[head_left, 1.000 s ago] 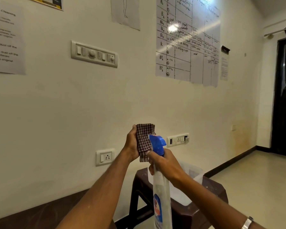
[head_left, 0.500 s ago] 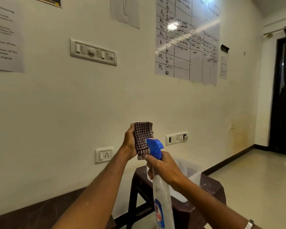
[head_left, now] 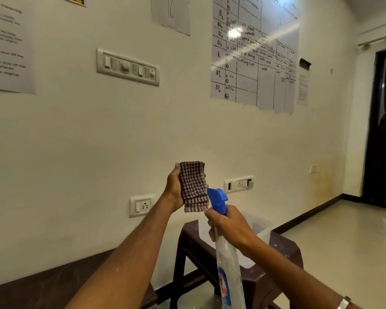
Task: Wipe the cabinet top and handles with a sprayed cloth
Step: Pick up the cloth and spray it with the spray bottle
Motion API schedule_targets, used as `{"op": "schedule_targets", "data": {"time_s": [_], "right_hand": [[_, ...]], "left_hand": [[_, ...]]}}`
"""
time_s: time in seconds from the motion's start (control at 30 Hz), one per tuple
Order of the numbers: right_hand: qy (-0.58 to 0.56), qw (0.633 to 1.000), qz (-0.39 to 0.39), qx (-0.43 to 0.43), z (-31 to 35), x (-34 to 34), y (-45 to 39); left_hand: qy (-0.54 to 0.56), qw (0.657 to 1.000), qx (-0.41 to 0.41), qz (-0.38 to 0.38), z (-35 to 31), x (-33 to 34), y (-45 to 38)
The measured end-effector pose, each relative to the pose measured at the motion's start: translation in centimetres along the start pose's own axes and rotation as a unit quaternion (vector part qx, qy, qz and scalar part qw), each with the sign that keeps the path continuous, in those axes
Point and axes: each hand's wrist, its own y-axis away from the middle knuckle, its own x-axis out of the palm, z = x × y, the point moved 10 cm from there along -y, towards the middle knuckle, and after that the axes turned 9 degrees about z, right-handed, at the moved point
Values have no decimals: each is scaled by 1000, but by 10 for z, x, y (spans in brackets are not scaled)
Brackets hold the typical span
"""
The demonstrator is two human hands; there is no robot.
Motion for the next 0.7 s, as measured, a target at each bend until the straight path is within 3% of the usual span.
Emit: {"op": "schedule_targets", "data": {"time_s": [0.37,0.7], "right_hand": [[-22,997,78,4,-8,29,15],[-18,999,32,-24,8,11,2]], "left_hand": [[19,1000,3,-14,-3,0,1],[-6,1000,0,-17,1,6,5]]}}
